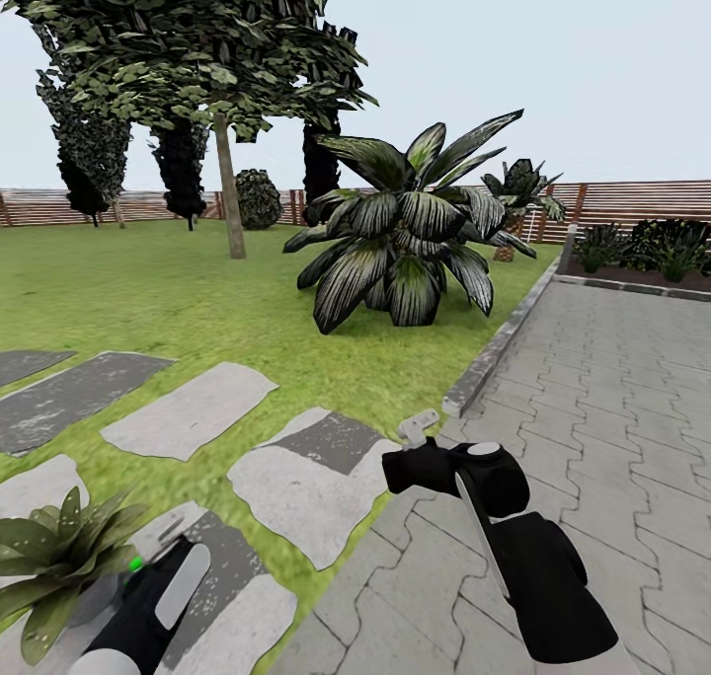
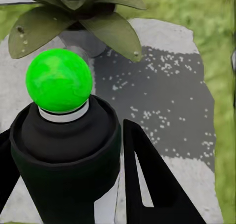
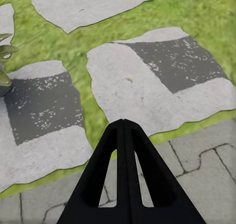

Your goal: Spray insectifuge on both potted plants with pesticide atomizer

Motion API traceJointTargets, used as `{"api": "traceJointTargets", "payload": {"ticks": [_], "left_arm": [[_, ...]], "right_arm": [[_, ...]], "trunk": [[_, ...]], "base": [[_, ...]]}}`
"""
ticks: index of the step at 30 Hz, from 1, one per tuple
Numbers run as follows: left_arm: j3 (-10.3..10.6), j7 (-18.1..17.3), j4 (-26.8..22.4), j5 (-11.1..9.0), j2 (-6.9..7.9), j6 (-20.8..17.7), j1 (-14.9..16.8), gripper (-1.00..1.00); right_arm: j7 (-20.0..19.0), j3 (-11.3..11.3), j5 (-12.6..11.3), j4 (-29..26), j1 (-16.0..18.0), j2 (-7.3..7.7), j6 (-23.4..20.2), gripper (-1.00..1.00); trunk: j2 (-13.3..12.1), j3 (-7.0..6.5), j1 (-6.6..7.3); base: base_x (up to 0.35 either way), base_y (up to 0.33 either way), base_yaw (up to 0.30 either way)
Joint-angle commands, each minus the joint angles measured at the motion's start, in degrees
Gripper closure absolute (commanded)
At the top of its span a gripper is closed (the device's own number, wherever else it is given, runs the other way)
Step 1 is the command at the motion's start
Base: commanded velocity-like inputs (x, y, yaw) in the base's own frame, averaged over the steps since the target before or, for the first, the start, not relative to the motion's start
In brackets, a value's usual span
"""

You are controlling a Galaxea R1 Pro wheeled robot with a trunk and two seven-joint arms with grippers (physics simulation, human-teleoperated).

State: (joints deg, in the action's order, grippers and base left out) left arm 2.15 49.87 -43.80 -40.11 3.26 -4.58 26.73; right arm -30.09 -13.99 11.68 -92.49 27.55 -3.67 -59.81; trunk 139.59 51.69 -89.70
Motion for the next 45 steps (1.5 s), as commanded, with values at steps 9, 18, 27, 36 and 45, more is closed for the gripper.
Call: {"api": "traceJointTargets", "payload": {"ticks": [9, 18, 27, 36, 45], "left_arm": [[1.7, -8.0, 4.6, -0.8, 0.47, -6.3, 2.3, 1.0], [1.4, -9.3, 7.0, -1.3, 0.56, -7.3, 3.2, 1.0], [-2.9, -9.9, 16.0, -1.5, 0.85, -8.6, 6.0, 1.0], [-3.1, -10.0, 19.6, -1.5, 0.91, -8.8, 7.6, 1.0], [-3.2, -9.5, 19.6, -1.4, 0.82, -6.6, 7.5, 1.0]], "right_arm": [[-0.5, 0.0, 0.6, -0.1, 0.0, 0.04, -0.2, 1.0], [-0.5, 0.1, 0.6, -0.1, 0.0, 0.07, -0.2, 1.0], [-0.7, 0.5, 0.5, -0.1, 0.0, 0.15, -0.2, 1.0], [-0.7, 0.4, 0.5, -0.1, 0.0, 0.15, -0.2, 1.0], [-0.6, 0.2, 0.5, -0.1, 0.0, 0.1, -0.2, 1.0]], "trunk": [[0.0, 0.06, 0.01], [0.0, 0.06, 0.01], [0.0, 0.04, 0.01], [0.0, -0.19, 0.01], [0.0, -0.41, 0.01]], "base": [[0.0, 0.0, 0.0], [0.008, -0.009, 0.0], [0.214, -0.203, 0.027], [0.257, -0.244, 0.223], [0.276, -0.141, 0.273]]}}
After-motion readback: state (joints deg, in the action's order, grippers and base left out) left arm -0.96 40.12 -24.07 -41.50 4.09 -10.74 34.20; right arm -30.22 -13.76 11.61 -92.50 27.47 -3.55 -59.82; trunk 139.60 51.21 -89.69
